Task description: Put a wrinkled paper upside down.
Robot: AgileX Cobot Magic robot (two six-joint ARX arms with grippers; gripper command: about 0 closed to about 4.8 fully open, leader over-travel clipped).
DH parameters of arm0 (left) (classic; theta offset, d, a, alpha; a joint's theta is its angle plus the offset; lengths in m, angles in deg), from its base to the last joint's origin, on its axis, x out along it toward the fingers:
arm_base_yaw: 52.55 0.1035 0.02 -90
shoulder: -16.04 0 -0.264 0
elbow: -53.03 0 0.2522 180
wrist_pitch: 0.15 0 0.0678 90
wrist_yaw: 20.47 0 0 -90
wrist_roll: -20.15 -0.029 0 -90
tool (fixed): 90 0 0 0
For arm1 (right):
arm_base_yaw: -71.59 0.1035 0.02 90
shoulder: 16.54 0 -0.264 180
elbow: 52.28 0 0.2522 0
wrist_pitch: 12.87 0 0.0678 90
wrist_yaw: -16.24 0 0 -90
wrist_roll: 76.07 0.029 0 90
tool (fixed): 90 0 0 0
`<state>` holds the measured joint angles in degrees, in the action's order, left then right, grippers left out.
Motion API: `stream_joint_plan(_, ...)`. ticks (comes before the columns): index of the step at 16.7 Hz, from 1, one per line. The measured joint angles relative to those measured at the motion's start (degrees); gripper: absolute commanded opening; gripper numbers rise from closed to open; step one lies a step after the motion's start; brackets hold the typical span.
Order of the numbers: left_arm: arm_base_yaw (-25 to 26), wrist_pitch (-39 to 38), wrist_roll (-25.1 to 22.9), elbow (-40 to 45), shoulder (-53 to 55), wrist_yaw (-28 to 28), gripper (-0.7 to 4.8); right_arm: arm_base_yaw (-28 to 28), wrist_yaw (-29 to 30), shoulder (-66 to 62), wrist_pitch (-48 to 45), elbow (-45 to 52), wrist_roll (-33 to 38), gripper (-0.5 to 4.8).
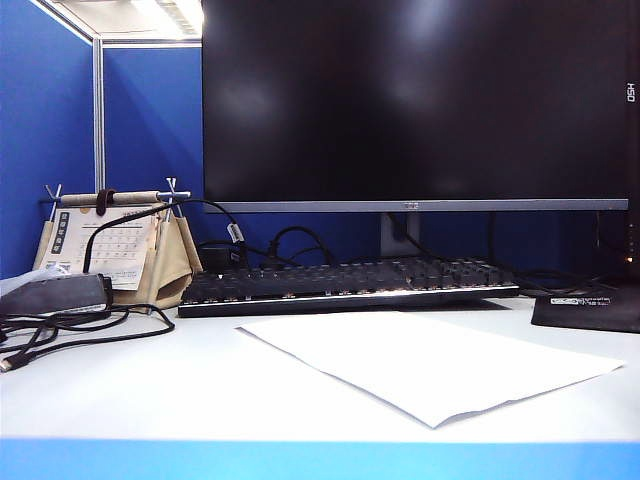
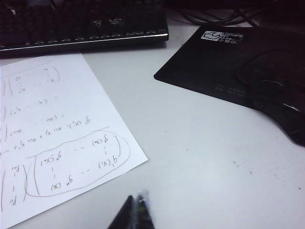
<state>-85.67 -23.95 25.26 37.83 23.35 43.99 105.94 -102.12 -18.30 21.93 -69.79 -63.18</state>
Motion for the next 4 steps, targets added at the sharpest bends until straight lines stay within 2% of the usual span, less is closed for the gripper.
stream_joint_plan(2,0.0,0.0,0.02,0.0,0.0,0.0,4.65,0.0,-0.02,0.0,-0.02,0.0,0.24,-0.05)
stream_joint_plan(4,0.0,0.0,0.0,0.0,0.0,0.0,4.65,0.0,2.43,0.0,0.0,0.0,1.84,-0.05)
